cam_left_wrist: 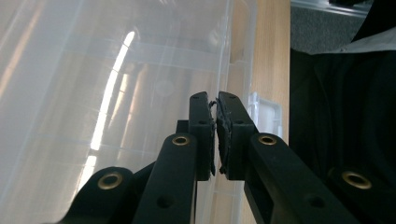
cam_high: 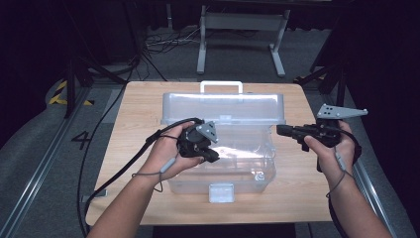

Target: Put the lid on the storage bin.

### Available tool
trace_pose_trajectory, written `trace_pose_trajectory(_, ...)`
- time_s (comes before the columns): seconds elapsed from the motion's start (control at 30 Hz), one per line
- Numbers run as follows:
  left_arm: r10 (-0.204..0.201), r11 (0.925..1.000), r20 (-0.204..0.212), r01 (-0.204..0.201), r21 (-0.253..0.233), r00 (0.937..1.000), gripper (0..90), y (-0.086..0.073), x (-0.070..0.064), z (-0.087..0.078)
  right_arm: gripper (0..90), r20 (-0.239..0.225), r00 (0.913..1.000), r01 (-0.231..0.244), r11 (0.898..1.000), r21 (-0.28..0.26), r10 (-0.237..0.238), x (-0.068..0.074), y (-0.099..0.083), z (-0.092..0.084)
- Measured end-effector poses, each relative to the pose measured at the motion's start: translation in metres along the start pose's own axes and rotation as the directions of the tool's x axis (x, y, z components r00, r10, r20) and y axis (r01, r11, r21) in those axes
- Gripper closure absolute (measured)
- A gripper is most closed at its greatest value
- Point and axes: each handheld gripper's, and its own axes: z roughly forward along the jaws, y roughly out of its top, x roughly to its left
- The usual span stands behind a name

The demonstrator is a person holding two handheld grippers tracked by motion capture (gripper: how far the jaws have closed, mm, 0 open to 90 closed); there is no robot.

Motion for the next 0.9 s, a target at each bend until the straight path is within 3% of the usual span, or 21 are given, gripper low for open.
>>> trace_pose_trajectory(0.33,-0.034,0.9979,0.029,0.036,-0.054,0.9990,81.6,-0.012,0.001,-0.016,90.0,-0.006,1.0000,-0.007,1.000,-0.002,0.007,0.001,-0.003,-0.001)
trace_pose_trajectory(0.9,-0.149,0.9809,-0.013,0.147,-0.128,0.9887,81.2,-0.060,0.005,-0.045,90.0,-0.021,0.9997,-0.013,1.000,-0.009,0.013,0.001,-0.007,-0.001)
